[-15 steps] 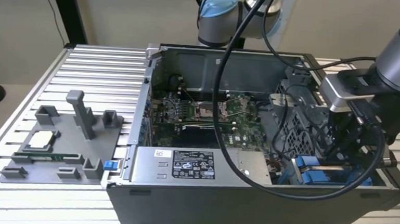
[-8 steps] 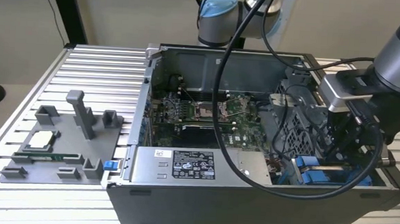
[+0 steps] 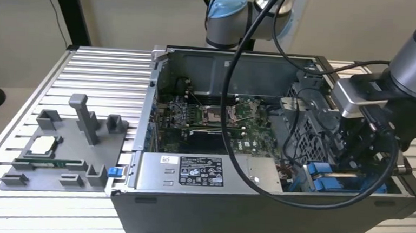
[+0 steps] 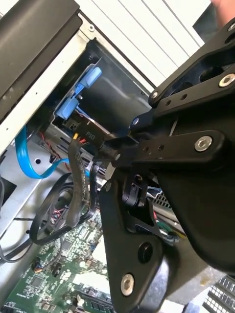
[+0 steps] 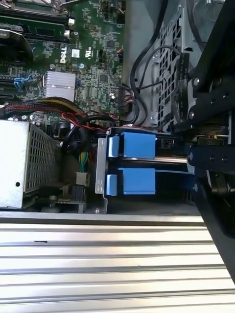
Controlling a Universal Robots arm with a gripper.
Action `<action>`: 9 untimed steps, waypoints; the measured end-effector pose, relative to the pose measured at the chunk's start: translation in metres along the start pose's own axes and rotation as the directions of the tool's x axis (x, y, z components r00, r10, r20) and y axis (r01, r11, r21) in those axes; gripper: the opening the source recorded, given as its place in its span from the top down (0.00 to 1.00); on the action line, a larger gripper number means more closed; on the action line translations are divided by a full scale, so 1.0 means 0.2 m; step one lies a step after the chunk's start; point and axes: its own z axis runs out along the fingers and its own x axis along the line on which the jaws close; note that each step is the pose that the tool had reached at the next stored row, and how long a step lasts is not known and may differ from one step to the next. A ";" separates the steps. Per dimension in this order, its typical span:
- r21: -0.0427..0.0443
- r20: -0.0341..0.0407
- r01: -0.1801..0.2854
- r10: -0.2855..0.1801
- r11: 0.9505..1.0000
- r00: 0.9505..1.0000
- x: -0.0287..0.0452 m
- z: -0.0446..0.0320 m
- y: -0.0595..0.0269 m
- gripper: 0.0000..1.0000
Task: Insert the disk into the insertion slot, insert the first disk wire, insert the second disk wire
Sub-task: 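Insert the second disk wire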
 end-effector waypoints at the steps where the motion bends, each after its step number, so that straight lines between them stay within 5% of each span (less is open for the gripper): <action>1: -0.001 -0.001 -0.001 0.001 1.000 1.000 -0.001 -0.016 -0.001 0.00; 9: -0.002 -0.001 -0.001 0.001 1.000 1.000 -0.017 -0.190 -0.009 0.00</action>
